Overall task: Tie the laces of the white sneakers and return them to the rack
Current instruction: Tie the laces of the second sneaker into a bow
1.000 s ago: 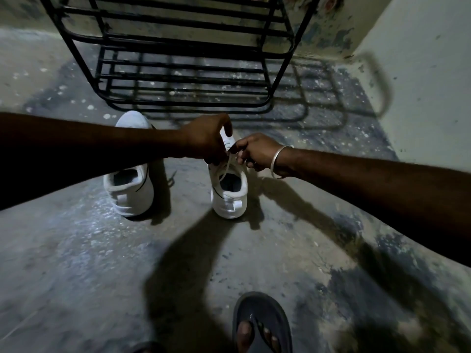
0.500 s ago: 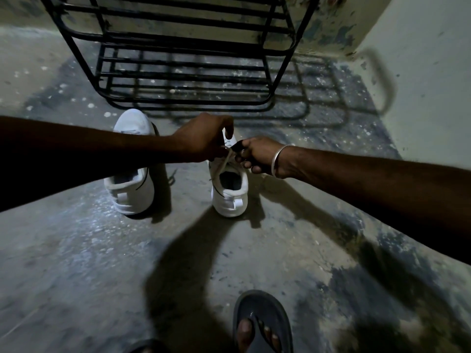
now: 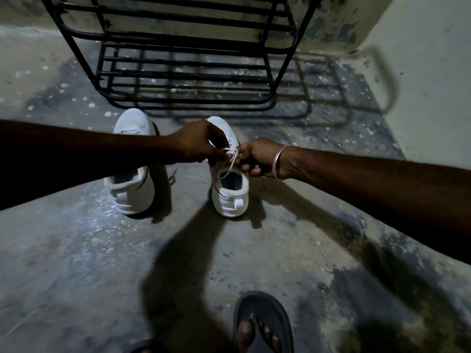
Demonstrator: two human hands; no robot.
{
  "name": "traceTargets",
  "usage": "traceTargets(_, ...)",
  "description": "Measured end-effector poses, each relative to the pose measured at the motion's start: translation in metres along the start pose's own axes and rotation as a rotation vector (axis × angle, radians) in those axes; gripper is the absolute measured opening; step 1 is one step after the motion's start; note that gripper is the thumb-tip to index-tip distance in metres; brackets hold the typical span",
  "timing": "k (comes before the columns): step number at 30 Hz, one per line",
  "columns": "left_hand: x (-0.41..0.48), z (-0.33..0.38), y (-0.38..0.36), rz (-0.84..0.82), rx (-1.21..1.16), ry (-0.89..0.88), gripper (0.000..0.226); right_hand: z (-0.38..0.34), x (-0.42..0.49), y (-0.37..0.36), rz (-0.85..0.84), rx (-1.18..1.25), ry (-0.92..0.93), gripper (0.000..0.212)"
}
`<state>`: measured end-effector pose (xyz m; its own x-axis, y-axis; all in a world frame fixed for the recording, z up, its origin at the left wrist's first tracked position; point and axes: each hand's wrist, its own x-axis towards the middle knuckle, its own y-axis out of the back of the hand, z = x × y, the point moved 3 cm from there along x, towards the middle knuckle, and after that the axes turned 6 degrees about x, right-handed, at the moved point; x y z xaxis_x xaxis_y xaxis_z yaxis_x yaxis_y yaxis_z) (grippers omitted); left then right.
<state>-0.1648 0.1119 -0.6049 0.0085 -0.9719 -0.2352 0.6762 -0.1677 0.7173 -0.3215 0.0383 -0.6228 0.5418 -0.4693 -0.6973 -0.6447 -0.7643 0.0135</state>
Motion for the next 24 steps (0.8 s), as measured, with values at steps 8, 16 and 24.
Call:
traceTargets(8, 0.006, -0.016, -0.006, -0.061, -0.295, 0.154, 0.008, 0.002, 0.001, 0.003, 0.047, -0.003, 0.014, 0.023)
traceTargets(16, -0.007, -0.002, -0.007, 0.227, 0.122, -0.079, 0.042, 0.002, 0.001, 0.004, -0.004, 0.051, -0.033, 0.024)
traceTargets(24, -0.020, 0.002, -0.015, 0.239, 0.307, -0.214, 0.024, 0.005, 0.010, 0.002, -0.008, 0.052, -0.067, 0.019)
